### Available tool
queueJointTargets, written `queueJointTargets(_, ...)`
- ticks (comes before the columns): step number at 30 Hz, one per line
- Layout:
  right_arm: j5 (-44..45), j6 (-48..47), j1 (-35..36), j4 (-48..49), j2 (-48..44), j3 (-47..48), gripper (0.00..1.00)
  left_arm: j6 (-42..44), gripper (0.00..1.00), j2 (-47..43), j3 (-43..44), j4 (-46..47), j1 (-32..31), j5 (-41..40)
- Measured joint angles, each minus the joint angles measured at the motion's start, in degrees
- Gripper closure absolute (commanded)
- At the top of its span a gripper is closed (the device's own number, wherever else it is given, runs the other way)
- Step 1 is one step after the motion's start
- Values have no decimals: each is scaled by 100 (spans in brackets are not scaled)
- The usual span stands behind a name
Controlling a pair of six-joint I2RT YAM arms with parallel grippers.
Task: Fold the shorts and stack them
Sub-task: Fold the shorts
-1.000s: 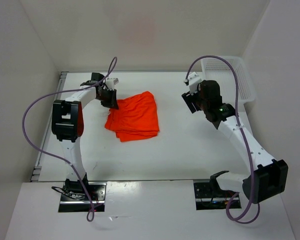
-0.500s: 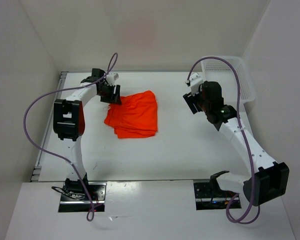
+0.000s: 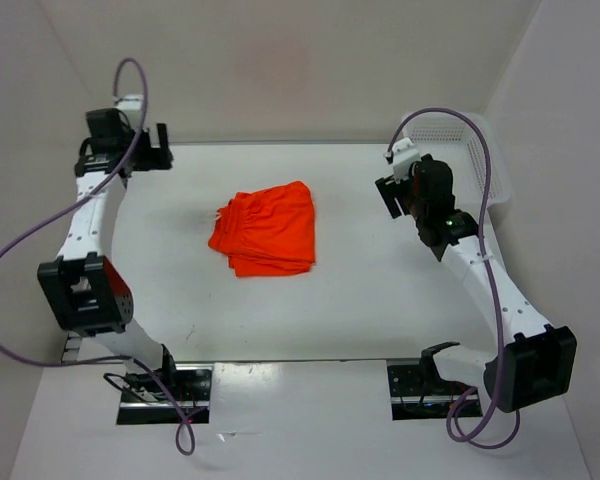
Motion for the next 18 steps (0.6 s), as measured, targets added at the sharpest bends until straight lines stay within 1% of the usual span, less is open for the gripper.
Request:
queueJointTargets(4, 50, 0, -68, 140, -35, -256, 17, 4, 0, -841, -186, 234, 522, -704)
queueJointTargets(7, 52, 0, -68, 164, -37, -391, 17, 7, 0, -1156, -647, 302, 730, -837)
queueJointTargets(12, 46, -4, -68, 232, -74, -481, 16, 7, 0, -1078, -1167, 164, 994, -848)
queueJointTargets(18, 44, -4, -68, 304, -254, -675, 16, 7, 0, -1071, -1211, 166, 1067, -874)
